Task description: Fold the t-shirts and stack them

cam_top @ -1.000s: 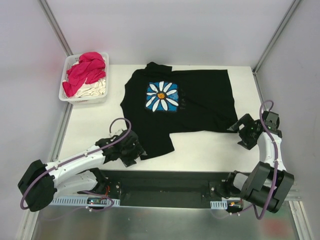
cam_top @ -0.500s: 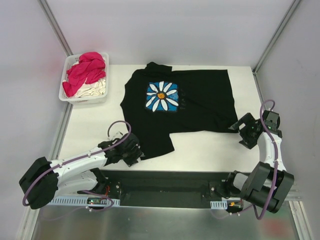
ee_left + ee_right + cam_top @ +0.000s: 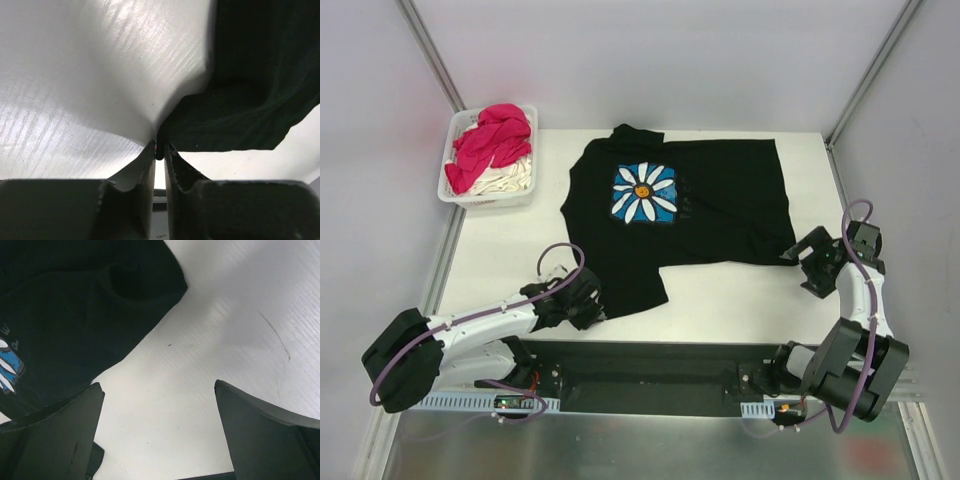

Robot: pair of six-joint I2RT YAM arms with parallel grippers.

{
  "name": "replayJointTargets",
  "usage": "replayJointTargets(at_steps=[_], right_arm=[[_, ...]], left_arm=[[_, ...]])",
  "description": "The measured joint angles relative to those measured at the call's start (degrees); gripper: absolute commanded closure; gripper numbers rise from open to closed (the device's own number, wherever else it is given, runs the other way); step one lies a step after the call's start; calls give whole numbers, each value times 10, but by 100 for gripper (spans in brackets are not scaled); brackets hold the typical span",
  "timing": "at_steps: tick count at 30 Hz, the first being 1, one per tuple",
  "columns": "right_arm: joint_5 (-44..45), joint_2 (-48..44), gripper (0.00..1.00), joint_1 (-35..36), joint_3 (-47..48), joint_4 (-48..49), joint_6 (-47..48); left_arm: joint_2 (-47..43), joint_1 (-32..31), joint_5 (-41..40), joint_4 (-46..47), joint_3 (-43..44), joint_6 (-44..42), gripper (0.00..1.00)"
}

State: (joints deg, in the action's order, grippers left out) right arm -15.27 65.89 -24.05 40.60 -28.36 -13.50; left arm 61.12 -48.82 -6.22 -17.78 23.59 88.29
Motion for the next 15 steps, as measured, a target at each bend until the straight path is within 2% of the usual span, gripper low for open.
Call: replayJointTargets(at_steps=[3,8,10,15], right_arm=[[-2,16,4,-7,0,9,0],[-5,47,11,-18,0,27,0],[-5,60,17,-21,0,35,0],[-11,99,27,-36,0,70,2]], left_arm=[[1,0,0,0,-3,2,100],[0,0,-1,0,-5,2,100],[0,0,-1,0,-5,-3,100],[6,0,-4,-1,2,-22,100]])
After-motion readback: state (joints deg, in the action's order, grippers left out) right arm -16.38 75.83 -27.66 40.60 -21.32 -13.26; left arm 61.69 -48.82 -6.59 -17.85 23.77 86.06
